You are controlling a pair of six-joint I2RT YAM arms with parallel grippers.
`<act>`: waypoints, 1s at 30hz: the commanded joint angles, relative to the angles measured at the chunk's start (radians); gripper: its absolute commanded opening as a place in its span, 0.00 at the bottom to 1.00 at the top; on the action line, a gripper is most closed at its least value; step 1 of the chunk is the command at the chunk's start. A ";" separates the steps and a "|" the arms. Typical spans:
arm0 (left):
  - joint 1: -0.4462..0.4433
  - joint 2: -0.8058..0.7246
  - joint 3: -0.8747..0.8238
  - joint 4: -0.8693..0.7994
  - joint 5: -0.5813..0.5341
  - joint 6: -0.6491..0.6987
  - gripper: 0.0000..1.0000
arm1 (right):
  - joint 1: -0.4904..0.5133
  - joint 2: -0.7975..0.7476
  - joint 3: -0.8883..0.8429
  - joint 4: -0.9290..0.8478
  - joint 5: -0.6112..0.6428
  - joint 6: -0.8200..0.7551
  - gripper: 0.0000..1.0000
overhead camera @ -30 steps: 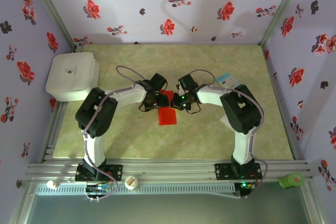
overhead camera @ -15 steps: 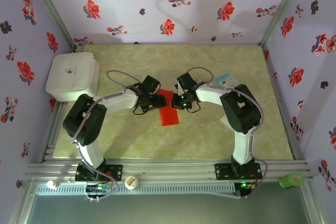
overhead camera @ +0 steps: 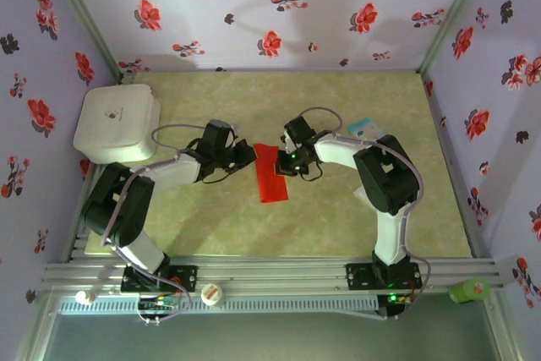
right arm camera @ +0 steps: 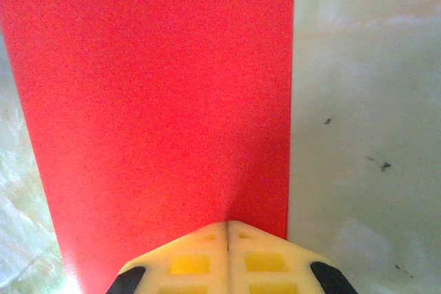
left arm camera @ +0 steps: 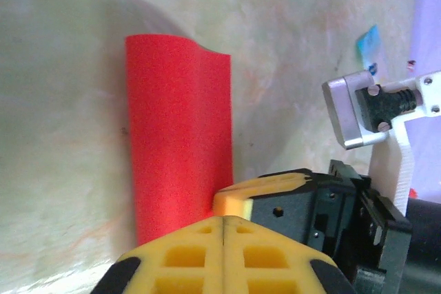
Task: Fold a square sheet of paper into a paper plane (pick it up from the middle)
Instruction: Hold the square sheet of paper at the center of the table, then first fold the square sheet of paper in half at the center of the table.
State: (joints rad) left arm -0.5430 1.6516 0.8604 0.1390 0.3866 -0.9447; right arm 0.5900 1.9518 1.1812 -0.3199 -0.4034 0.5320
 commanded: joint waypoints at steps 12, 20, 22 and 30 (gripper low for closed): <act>-0.005 0.177 -0.040 0.177 0.144 -0.036 0.00 | -0.002 0.039 -0.052 -0.081 0.070 0.019 0.00; -0.005 0.202 -0.068 0.022 0.040 0.071 0.00 | -0.003 0.035 -0.062 -0.080 0.071 0.024 0.00; -0.005 0.207 -0.069 -0.008 0.019 0.091 0.00 | -0.002 0.033 -0.068 -0.076 0.072 0.027 0.00; -0.013 0.112 -0.022 -0.099 0.004 0.103 0.00 | -0.002 0.025 -0.075 -0.073 0.082 0.035 0.00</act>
State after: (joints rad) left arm -0.5503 1.8153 0.8219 0.1879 0.4438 -0.8795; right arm 0.5900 1.9430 1.1580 -0.2897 -0.4038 0.5537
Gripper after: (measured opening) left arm 0.054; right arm 0.047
